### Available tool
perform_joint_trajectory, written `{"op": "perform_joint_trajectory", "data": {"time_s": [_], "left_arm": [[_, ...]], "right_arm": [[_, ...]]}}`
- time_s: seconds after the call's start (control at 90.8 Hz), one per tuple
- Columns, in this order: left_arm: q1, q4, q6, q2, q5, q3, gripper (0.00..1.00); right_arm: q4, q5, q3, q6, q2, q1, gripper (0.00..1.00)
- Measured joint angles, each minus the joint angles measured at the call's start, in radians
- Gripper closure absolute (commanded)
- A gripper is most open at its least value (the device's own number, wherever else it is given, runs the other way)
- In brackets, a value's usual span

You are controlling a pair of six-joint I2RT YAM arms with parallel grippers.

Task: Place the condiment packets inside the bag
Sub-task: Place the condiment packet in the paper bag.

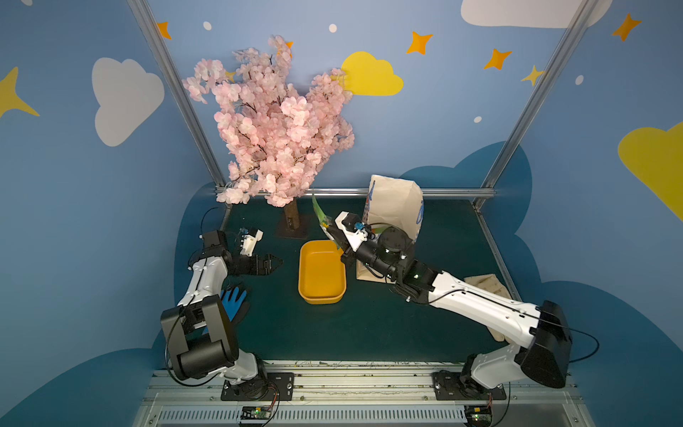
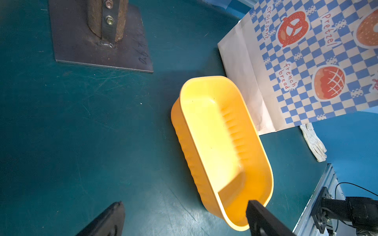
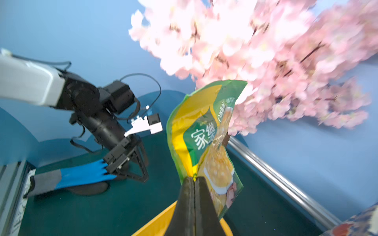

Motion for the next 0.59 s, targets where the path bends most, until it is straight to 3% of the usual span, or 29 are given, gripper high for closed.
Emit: {"op": "perform_joint_trajectory", "data": {"time_s": [0.286,0.595], "left_arm": [[-0.070,-0.012,0.014,-0.002,-0.019,0.000,0.08],[-0.238,-0.005,0.006,0.014,-0.117,0.000,0.08]], "right_arm": [[-0.143,0.143,0.076,0.004,-0.143,-0.049,1.00],[-0.256,0.212,0.064,0.111,-0.158,-0.259,1.00]]}}
